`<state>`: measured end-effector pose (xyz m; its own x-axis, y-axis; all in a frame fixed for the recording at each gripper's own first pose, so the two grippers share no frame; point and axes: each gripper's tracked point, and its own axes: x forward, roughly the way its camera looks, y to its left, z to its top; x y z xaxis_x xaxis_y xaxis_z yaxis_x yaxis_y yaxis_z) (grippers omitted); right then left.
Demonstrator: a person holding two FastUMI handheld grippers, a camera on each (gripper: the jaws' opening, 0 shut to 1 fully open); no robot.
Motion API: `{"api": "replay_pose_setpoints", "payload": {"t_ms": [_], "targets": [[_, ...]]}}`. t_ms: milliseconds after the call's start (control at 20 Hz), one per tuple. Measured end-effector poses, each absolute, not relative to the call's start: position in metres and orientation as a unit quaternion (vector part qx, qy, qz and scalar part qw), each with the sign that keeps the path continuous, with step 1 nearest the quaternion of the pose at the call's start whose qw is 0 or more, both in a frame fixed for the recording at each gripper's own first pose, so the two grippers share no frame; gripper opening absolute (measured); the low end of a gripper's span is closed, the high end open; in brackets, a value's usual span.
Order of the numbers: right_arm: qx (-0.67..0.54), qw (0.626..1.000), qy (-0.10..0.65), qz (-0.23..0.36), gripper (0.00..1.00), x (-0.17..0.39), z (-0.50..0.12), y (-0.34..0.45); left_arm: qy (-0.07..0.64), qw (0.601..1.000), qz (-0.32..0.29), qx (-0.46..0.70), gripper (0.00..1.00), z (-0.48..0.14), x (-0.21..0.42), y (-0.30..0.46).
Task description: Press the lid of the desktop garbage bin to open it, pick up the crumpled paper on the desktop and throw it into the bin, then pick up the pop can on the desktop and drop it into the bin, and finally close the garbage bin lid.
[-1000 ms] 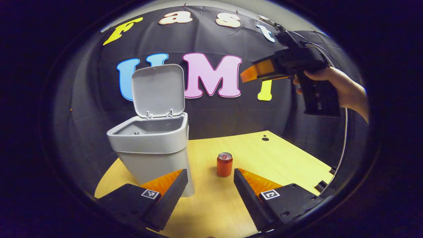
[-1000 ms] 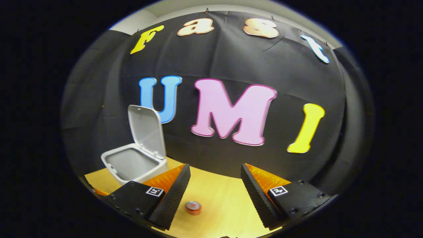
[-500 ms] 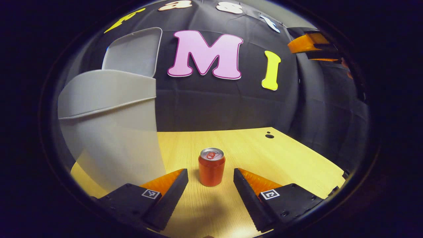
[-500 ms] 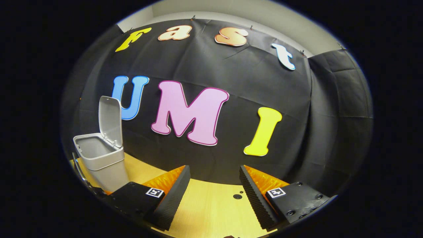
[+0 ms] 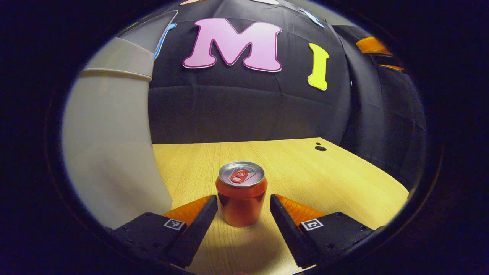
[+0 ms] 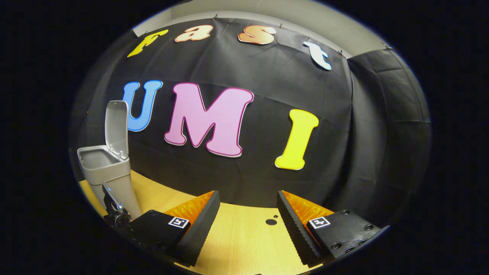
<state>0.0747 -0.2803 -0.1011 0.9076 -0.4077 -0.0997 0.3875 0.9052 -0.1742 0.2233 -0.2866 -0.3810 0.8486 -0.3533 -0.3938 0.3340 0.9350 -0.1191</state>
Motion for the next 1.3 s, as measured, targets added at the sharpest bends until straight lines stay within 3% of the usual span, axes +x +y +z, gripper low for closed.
{"api": "replay_pose_setpoints", "payload": {"t_ms": [550,700,1000,1300], "targets": [[-0.051,0.974,0.081,-0.205,0.97,0.075,-0.123,-0.299,0.209,0.962,-0.175,-0.002,0.95,-0.389,0.241,-0.296],[-0.054,0.971,0.084,-0.216,0.97,0.07,-0.127,-0.309,0.216,0.96,-0.179,-0.004,0.89,-0.386,0.242,-0.298],[-0.057,0.969,0.082,-0.226,0.97,0.057,-0.117,-0.315,0.186,0.965,-0.183,-0.007,0.88,-0.324,0.235,-0.301],[-0.048,0.97,0.069,-0.227,0.97,0.044,-0.088,-0.313,0.149,0.97,-0.192,-0.008,0.88,-0.217,0.222,-0.3]]}}
